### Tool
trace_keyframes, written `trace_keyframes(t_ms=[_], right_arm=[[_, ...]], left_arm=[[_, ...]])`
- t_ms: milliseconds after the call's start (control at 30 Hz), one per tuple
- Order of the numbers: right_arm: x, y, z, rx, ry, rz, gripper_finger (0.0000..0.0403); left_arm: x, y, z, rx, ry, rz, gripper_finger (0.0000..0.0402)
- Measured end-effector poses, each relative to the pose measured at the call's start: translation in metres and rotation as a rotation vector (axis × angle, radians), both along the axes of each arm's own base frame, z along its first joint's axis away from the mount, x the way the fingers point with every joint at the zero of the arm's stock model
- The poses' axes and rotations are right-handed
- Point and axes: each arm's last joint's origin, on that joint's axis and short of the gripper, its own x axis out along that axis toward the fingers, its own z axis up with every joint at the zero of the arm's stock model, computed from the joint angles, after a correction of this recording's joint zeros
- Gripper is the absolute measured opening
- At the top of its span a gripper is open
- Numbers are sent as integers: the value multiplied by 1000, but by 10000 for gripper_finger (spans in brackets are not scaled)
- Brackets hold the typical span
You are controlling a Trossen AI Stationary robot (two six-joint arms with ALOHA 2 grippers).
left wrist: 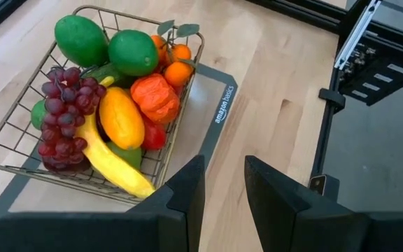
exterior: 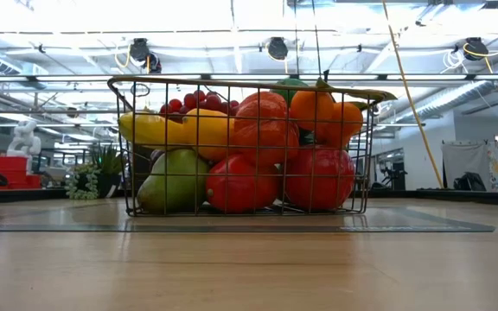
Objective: Build produce basket
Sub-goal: Put the green grapes into the gold wire basket
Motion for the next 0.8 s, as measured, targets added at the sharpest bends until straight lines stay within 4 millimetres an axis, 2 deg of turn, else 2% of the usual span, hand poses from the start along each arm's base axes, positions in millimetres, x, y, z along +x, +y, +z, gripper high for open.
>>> trace_keyframes(t_ms=[133,300,467,600,800], right_arm=[[7,-9,-31,34,21,-32,0],[17,-21,-60,53,-27,-21,0],[49,-22,-81,58,-63,58,0],[78,-16,-101,64,-25,116,0],[98,-16,-127,86,24,147,0]], left_arm=[[0,0,0,2,0,-2,102],[0,0,0,2,0,-1,102],[3,4,0,7,0,6,102],[6,7,0,17,1,8,102],[7,9,0,17,1,13,102]])
